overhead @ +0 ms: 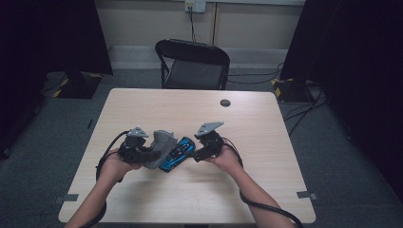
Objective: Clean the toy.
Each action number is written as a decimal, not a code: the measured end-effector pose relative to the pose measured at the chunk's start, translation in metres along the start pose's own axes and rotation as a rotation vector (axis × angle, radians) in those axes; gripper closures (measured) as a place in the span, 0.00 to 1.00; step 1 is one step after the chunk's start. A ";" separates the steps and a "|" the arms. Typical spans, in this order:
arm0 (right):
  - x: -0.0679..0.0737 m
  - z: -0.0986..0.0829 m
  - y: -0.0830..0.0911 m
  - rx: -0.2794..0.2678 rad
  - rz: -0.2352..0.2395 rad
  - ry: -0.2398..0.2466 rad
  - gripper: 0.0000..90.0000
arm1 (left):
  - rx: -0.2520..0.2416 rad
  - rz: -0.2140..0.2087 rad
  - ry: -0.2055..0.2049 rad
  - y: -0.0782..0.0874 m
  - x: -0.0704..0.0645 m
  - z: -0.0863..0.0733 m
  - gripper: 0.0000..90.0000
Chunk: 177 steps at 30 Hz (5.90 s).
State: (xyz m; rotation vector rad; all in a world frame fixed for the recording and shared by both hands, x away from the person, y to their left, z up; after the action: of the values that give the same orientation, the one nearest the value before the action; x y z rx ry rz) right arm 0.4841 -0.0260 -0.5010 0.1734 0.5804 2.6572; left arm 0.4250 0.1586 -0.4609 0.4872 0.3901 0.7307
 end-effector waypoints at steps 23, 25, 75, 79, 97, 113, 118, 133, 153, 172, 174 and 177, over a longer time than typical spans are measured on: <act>-0.046 -0.016 0.077 0.015 -0.093 -0.067 0.18 | -0.055 -0.125 -0.099 -0.065 -0.058 0.045 0.82; -0.051 -0.018 0.084 0.010 -0.105 -0.080 0.18 | -0.054 -0.133 -0.110 -0.072 -0.064 0.047 0.82; -0.012 -0.035 0.092 0.060 0.031 -0.039 0.22 | -0.085 0.019 -0.122 -0.075 -0.038 0.012 0.30; -0.009 -0.042 0.083 0.079 0.033 -0.033 0.22 | -0.085 0.084 -0.126 -0.070 -0.018 0.008 0.28; -0.014 -0.066 0.066 0.137 0.020 -0.036 0.22 | -0.012 0.030 -0.092 -0.117 0.000 0.004 0.21; -0.017 -0.071 0.063 0.115 0.023 -0.072 0.24 | 0.026 0.031 -0.094 -0.140 0.002 -0.010 0.21; -0.018 -0.073 0.062 0.100 0.024 -0.077 0.25 | 0.040 0.038 -0.134 -0.142 0.001 -0.011 0.21; -0.019 -0.074 0.063 0.096 0.018 -0.076 0.29 | 0.102 0.057 -0.141 -0.142 -0.002 -0.008 0.27; -0.022 -0.074 0.063 0.112 -0.025 -0.104 0.49 | 0.095 0.071 -0.120 -0.136 -0.003 -0.006 0.28; -0.028 -0.066 0.065 0.149 -0.025 -0.192 0.83 | 0.002 0.031 -0.061 -0.101 -0.005 0.010 0.29; -0.031 -0.061 0.068 0.142 -0.038 -0.196 0.84 | -0.013 0.028 -0.068 -0.097 -0.007 0.014 0.29; -0.038 -0.051 0.075 0.123 -0.067 -0.208 0.84 | -0.033 0.012 -0.069 -0.092 -0.013 0.022 0.29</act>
State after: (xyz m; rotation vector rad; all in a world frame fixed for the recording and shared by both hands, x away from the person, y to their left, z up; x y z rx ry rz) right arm 0.4804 -0.1226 -0.5168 0.4522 0.6680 2.5000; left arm 0.4767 0.0840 -0.4910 0.4825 0.3104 0.7291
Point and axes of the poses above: each handheld gripper's, and its own axes: y roughly backward along the jaws, z roughly out of its top, x roughly to its left, the point moved 7 cm from there along -y, roughly forward along the jaws, and after that the axes turned 13 degrees about -x, right-handed, at the moved point
